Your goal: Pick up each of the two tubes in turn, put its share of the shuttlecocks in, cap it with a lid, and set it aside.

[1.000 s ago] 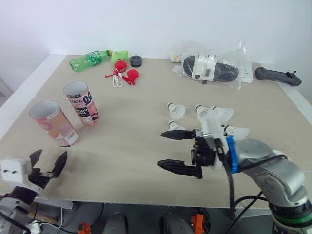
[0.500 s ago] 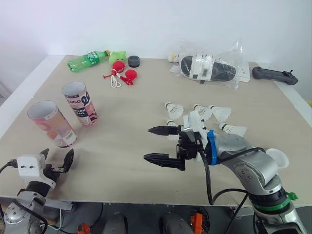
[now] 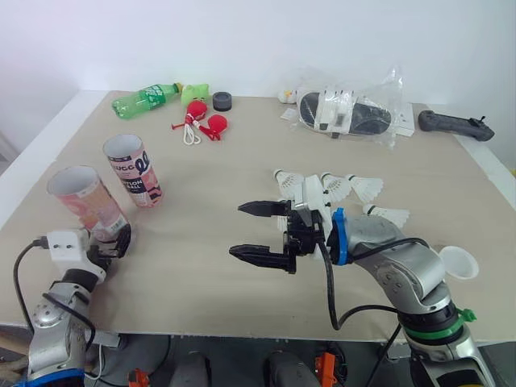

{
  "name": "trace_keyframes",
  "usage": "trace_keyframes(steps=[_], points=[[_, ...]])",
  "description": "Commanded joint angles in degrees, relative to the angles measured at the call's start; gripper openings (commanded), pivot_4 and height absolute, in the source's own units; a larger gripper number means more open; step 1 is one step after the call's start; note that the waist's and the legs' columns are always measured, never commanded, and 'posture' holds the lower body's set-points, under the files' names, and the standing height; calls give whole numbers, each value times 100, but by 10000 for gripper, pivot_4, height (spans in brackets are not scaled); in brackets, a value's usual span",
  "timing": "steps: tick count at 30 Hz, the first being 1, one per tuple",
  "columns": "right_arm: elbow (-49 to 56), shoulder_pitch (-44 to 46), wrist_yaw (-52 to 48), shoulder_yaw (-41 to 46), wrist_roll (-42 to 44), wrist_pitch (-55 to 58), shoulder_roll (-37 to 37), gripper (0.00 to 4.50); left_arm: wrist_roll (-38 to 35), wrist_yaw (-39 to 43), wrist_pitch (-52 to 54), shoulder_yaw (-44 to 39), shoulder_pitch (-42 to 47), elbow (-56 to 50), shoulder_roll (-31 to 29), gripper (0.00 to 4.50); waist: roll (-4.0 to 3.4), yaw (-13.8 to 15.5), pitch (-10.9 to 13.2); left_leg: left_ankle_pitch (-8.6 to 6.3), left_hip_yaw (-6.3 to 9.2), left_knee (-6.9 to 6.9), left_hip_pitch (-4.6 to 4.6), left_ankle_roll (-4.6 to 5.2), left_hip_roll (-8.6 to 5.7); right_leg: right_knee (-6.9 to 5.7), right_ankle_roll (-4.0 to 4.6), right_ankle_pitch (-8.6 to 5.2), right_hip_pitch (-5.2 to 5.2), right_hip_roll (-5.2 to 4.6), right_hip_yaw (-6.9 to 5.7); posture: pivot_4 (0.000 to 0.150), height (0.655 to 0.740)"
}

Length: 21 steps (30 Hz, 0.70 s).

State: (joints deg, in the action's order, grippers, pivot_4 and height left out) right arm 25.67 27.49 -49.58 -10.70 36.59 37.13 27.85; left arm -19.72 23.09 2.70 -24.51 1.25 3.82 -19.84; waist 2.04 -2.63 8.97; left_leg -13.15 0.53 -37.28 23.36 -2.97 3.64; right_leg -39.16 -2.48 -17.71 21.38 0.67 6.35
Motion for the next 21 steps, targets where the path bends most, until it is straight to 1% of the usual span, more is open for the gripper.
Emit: trace_keyframes(steps=[1,8,14,15,18,19,21], points=[[99,15,4,93,-23,-143,-20,45000,39,85,-184,19,221,242,-174,44745,0,-1,0,0,0,1,0,0,0,0,0,0,1,0,0,1500,7400],[146,-114,-9,107,-68,-194,-1,45000,66,197,-366,124,580,811,-256,44745,-1,0,0,0,2,1,1,0,-2,0,0,0,-1,-3,-4,1500,7400],[210,-204,1,133,-67,-190,33,45000,70,255,-474,175,754,1041,-239,44745,-3,1,1,0,4,1,1,0,-2,0,1,0,-1,-2,-5,1500,7400],[217,-210,4,134,-69,-190,36,45000,61,252,-490,171,759,1053,-227,42344,-3,0,1,0,4,1,1,0,-2,0,0,0,-1,-2,-5,1500,7400],[229,-219,11,142,-70,-189,43,45000,50,254,-511,178,745,1068,-206,33033,-3,0,1,0,4,1,1,0,-2,0,0,0,-1,-2,-5,1500,7400],[232,-221,15,145,-69,-187,45,45000,49,230,-491,176,731,1066,-200,31493,-3,0,1,0,4,1,1,0,-2,0,0,0,-1,-2,-5,1500,7400],[239,-234,17,153,-66,-185,52,45000,19,239,-501,164,674,1043,-183,31493,-3,0,1,0,4,2,1,0,-2,0,0,0,-1,-2,-5,1500,7400]])
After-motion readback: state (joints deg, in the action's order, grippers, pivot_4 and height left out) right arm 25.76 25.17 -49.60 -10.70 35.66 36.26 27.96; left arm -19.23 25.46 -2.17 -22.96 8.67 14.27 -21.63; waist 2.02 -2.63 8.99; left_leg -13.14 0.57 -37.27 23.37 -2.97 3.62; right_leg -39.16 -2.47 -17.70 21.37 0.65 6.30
